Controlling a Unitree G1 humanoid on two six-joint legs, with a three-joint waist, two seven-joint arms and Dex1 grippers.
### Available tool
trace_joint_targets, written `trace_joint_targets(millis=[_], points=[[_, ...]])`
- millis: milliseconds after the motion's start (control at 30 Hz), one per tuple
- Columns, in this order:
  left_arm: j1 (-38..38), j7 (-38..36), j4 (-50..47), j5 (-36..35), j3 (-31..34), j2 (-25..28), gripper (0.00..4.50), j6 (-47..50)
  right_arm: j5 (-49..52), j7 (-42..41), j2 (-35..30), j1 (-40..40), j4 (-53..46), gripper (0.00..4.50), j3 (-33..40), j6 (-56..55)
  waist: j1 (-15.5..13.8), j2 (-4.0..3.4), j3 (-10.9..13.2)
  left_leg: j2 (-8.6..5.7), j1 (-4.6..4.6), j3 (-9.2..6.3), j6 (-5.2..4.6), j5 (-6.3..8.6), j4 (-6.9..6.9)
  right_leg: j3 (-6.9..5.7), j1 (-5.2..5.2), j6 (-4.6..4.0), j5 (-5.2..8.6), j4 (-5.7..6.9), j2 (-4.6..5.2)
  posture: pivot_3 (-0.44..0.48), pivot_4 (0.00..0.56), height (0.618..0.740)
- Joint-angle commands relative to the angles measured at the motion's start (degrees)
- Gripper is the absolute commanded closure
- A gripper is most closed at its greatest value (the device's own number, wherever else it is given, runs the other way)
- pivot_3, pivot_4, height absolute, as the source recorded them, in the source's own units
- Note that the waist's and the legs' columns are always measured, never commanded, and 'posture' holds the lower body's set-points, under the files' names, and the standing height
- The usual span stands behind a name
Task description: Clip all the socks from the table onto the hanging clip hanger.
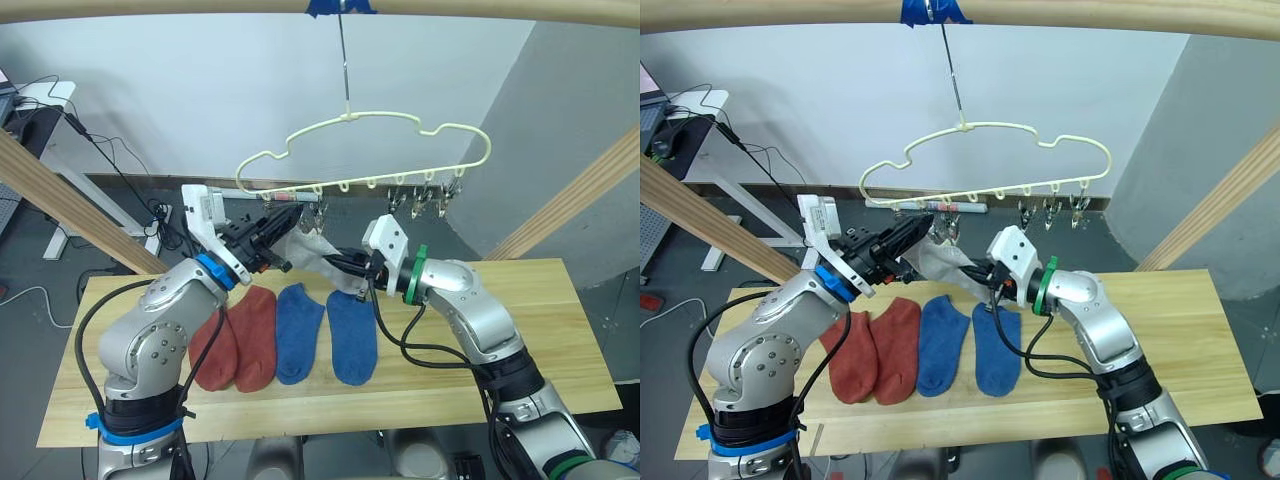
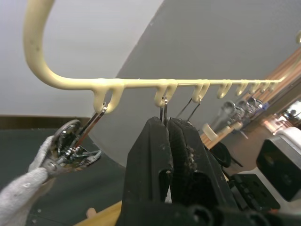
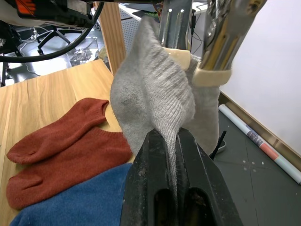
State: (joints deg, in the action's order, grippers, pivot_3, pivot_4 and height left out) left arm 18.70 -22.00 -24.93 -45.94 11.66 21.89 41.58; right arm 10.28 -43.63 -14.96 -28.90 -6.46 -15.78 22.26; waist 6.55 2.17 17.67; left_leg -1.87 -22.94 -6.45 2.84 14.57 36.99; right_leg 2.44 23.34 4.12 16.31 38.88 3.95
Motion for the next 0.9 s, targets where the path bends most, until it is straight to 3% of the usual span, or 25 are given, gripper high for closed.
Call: trace_joint_targets(millis=[33, 167, 200, 333, 500, 633, 767, 900], points=[[-0.2, -0.35, -1.71, 0.19, 0.37, 0.74, 3.06, -1.34, 0.41, -0.04, 0.45, -0.71, -0.84, 4.5, 0.07, -1.28, 0.0, 0.0, 0.0, 0.0, 0.0, 0.0, 0.0, 0.0, 0.0, 0.0, 0.0, 0.0, 0.0, 0.0, 0.0, -0.174, 0.306, 0.74], [-0.81, -0.51, -2.13, -0.15, 0.21, 1.16, 1.93, -1.21, 0.29, -0.23, 0.82, -0.9, -0.54, 4.5, -0.22, -1.76, 0.0, 0.0, 0.0, 0.0, 0.0, 0.0, 0.0, 0.0, 0.0, 0.0, 0.0, 0.0, 0.0, -0.01, 0.0, -0.172, 0.305, 0.74], [-1.05, -0.6, -2.26, 0.0, 0.17, 1.4, 1.66, -1.26, 0.11, -0.05, 1.02, -0.97, -0.42, 4.25, -0.41, -1.76, 0.0, 0.0, 0.0, 0.0, 0.0, 0.0, 0.0, 0.0, -0.01, 0.0, 0.0, 0.0, 0.0, -0.01, 0.0, -0.172, 0.305, 0.74], [-1.55, -0.6, -2.49, 0.52, -0.03, 1.99, 1.65, -1.54, -0.74, -0.38, 0.73, -1.07, -0.23, 3.21, -1.34, -1.93, -0.02, 0.0, 0.0, 0.0, 0.0, -0.01, 0.0, 0.0, -0.01, 0.0, 0.0, 0.0, 0.0, 0.0, 0.0, -0.168, 0.304, 0.74], [-1.99, -0.95, -2.82, 1.47, -0.53, 2.61, 1.65, -2.13, -1.79, -0.68, -0.41, -0.82, -0.43, 1.45, -2.05, -2.2, -0.03, 0.0, 0.0, 0.0, 0.0, 0.0, 0.0, 0.0, -0.01, 0.0, 0.01, 0.0, 0.0, -0.01, 0.0, -0.168, 0.303, 0.74], [-3.37, -2.47, -3.95, 3.66, -1.11, 4.01, 1.65, -3.95, -1.69, -1.84, -3.31, 1.17, -3.56, 1.45, -1.47, -1.01, -0.13, 0.0, 0.0, 0.0, -0.01, 0.0, 0.0, 0.0, -0.02, 0.0, 0.01, 0.0, 0.0, -0.02, 0.0, -0.169, 0.302, 0.74], [-5.84, -4.11, -5.58, 10.23, -3.21, 6.17, 1.65, -9.51, 0.25, -4.13, -9.04, 4.74, -10.06, 1.45, 1.14, 0.73, -0.24, -0.01, 0.0, 0.0, -0.02, 0.0, 0.01, 0.0, -0.05, 0.01, 0.02, 0.0, 0.0, -0.06, 0.01, -0.17, 0.302, 0.74], [-8.33, -2.73, -6.76, 15.93, -4.83, 4.34, 1.65, -15.88, 5.09, -6.2, -14.13, 8.25, -17.02, 1.45, 6.41, 2.88, -0.29, -0.01, 0.0, 0.0, -0.02, 0.01, 0.0, 0.01, -0.05, 0.05, 0.02, 0.0, 0.0, -0.07, 0.02, -0.181, 0.305, 0.74]])
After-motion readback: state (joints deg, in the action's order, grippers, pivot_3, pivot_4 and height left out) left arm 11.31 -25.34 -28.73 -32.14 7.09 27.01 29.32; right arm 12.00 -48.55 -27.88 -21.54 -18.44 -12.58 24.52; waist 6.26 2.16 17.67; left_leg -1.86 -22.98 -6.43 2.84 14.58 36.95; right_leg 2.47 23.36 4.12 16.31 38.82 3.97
